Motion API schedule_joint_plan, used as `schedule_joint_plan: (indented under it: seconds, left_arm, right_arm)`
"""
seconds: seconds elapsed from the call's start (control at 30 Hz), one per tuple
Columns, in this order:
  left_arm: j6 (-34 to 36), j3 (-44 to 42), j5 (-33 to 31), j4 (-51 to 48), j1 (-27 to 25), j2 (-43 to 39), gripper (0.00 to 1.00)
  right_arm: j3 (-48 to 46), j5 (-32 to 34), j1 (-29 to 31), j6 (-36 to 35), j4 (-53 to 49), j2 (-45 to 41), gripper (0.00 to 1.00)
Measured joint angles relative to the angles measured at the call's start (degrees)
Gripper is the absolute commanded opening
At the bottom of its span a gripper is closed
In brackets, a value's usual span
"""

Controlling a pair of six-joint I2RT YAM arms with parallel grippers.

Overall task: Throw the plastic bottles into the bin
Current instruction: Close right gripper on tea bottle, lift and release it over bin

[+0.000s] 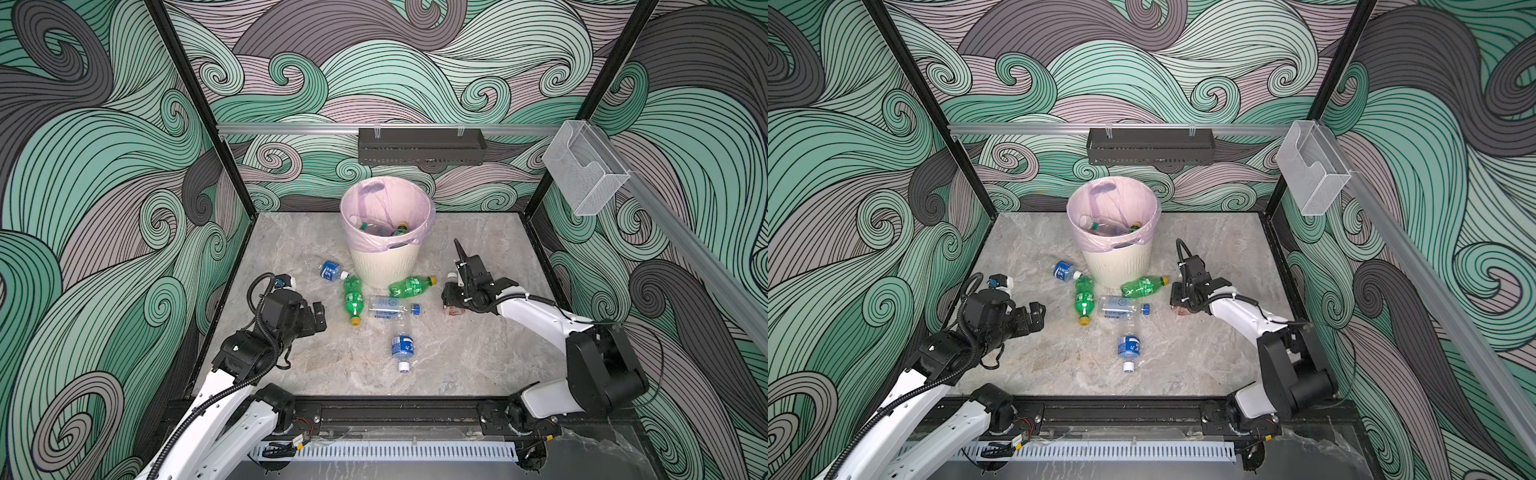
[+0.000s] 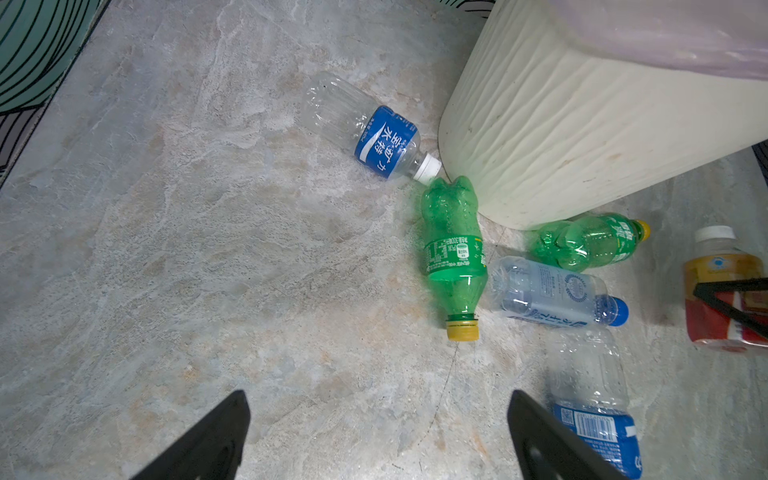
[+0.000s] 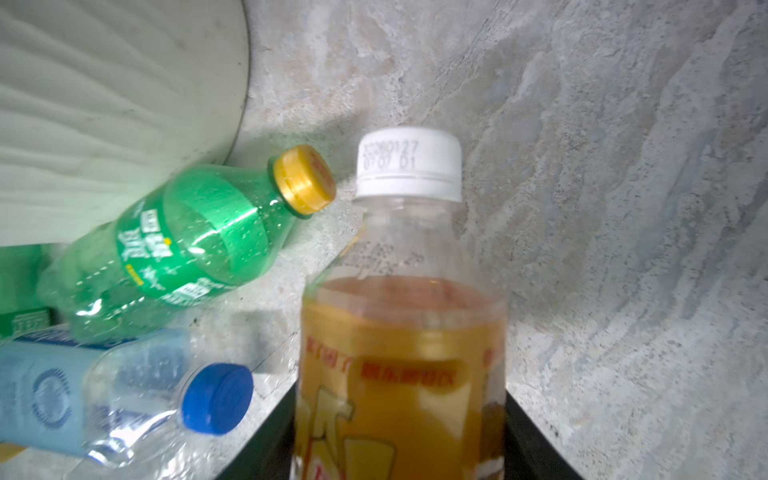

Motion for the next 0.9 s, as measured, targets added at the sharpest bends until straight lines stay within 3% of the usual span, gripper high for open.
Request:
schedule_joint_plan:
  seconds: [0.27, 0.5, 0.67, 0.8, 0.87, 0.9]
  left_arm:
    - [-1.16, -1.38, 0.00, 0.76, 0.00, 3.45, 0.99]
    - [-2.60, -2.45, 0.11, 3.04, 0.00, 5.18, 0.99]
    - [-3.21, -2.45, 0.11, 4.04, 0.00, 6.25, 0.99]
    - [-3.48, -2.47, 0.68, 4.35, 0.00, 7.48, 0.99]
    - [-3.52, -2.56, 1.05, 4.66, 0.00, 7.54, 0.99]
    - [-3.52, -2.69, 1.20, 5.03, 0.00, 7.50, 0.99]
  right_arm:
    - [-4.39, -1.81, 0.00, -1.68, -3.91, -12.39, 0.49]
    - [-2.73, -6.40, 0.00, -3.30, -6.97, -20.94, 0.48]
    - [11.47, -11.98, 0.00, -4.46, -9.86, -18.29, 0.48]
    - [31.28, -16.79, 0.02, -4.22, -8.07, -9.99, 0.49]
    - [42.01, -18.80, 0.04, -3.15, -5.84, -3.56, 0.57]
    - [47.71, -19.41, 0.07, -2.43, -4.44, 0.33, 0.69]
